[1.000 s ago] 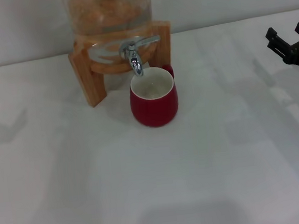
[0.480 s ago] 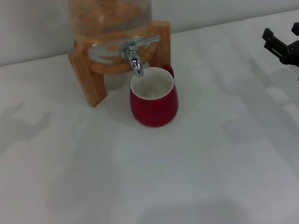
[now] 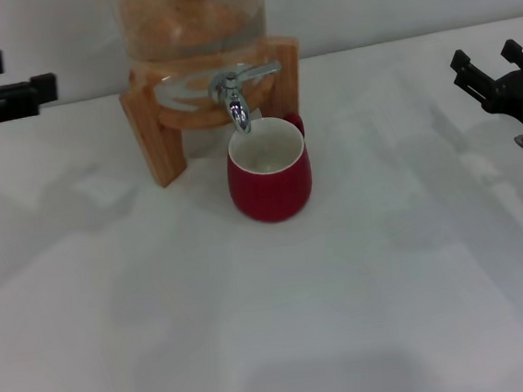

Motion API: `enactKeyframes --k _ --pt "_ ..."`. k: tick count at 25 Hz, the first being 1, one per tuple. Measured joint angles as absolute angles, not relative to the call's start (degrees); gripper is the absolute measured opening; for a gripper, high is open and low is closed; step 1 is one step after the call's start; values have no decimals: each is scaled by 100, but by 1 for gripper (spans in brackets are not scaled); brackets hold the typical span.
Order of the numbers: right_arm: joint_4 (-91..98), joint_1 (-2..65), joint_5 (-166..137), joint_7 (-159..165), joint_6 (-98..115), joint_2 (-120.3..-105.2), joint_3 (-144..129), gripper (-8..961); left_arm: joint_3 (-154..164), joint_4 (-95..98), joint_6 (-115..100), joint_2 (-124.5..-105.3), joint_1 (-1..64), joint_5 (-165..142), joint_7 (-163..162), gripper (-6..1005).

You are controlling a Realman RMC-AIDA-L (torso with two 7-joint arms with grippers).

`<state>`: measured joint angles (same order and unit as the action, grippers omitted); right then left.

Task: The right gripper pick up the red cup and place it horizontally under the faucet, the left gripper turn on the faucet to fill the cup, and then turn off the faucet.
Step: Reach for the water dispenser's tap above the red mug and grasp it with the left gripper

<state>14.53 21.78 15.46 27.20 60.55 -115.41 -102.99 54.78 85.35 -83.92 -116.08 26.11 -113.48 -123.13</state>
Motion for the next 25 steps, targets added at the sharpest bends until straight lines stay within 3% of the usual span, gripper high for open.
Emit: enactKeyframes --k 25 --pt "1474 2248 1547 2683 6008 -11549 -10457 830 5456 7337 -8635 -11539 3783 -11467 -11823 830"
